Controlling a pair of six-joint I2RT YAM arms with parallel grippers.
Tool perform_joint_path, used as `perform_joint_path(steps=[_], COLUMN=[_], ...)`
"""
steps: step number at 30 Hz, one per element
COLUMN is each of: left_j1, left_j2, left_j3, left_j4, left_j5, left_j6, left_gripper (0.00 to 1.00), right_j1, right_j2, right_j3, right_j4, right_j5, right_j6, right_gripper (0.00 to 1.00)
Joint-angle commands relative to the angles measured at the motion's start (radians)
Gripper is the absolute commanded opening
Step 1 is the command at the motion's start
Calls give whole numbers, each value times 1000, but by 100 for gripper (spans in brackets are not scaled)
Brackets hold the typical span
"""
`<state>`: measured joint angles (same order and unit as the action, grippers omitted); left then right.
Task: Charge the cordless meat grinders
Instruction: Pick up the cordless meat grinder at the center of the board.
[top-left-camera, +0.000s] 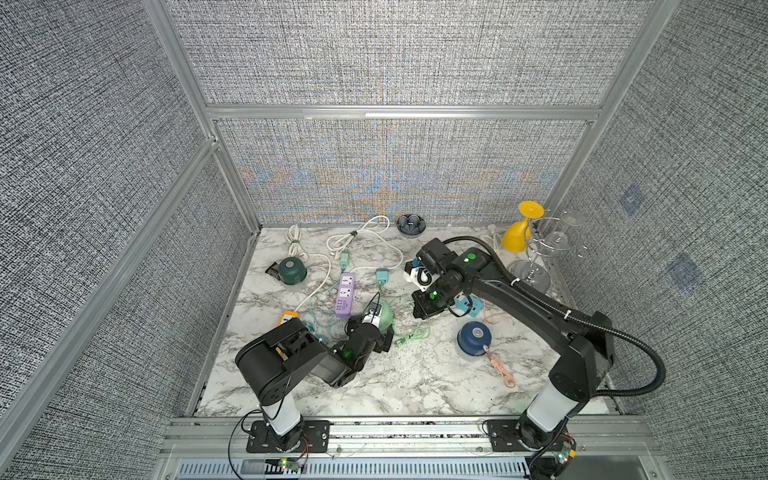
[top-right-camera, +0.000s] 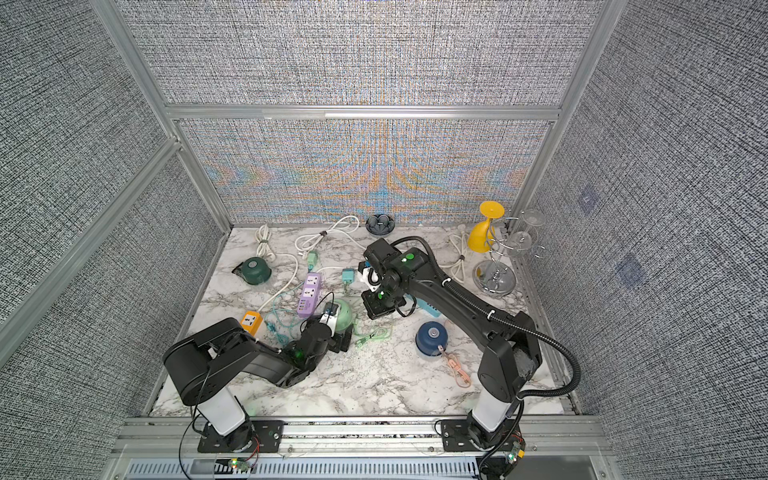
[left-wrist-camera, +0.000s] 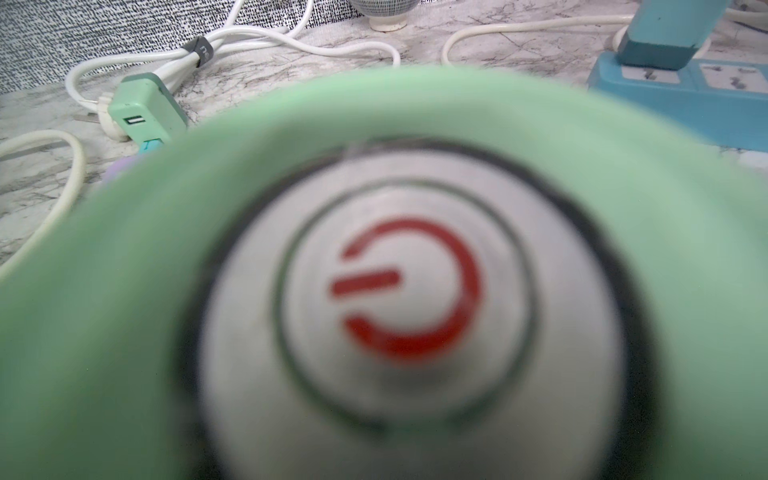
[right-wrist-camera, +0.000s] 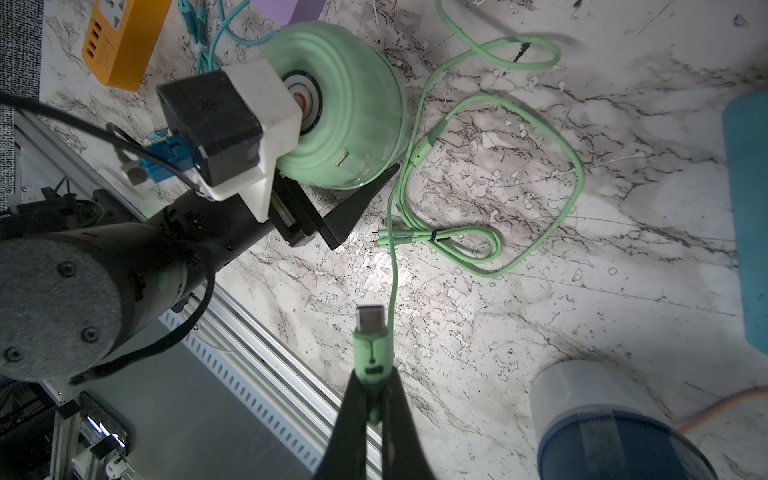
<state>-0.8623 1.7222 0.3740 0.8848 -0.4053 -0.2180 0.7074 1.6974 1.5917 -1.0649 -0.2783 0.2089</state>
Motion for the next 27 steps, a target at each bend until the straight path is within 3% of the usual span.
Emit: perform_joint_path(steps=[1, 7, 15, 18, 27], left_j1=[2, 3, 3, 3, 3], left_j2=[-12, -149, -450, -533, -630], left_j3=[0, -10, 56, 59, 102], left_j4=[-26, -133, -523, -585, -718], left_j5=[28, 78, 207, 222, 213], left_j6=[15, 45, 117, 143, 210], left_gripper=[92, 86, 75, 73, 71], right_j1=[0, 7, 45, 62, 95], right_j2=[-4, -14, -22, -16, -23], right_j3=[1, 21, 101, 128, 148], right_j4=[-25, -51, -133, -163, -189], right_j5=[-17, -41, -85, -87, -114], right_j6=[-11, -30, -61, -73, -74], right_gripper=[0, 0, 0, 0, 0])
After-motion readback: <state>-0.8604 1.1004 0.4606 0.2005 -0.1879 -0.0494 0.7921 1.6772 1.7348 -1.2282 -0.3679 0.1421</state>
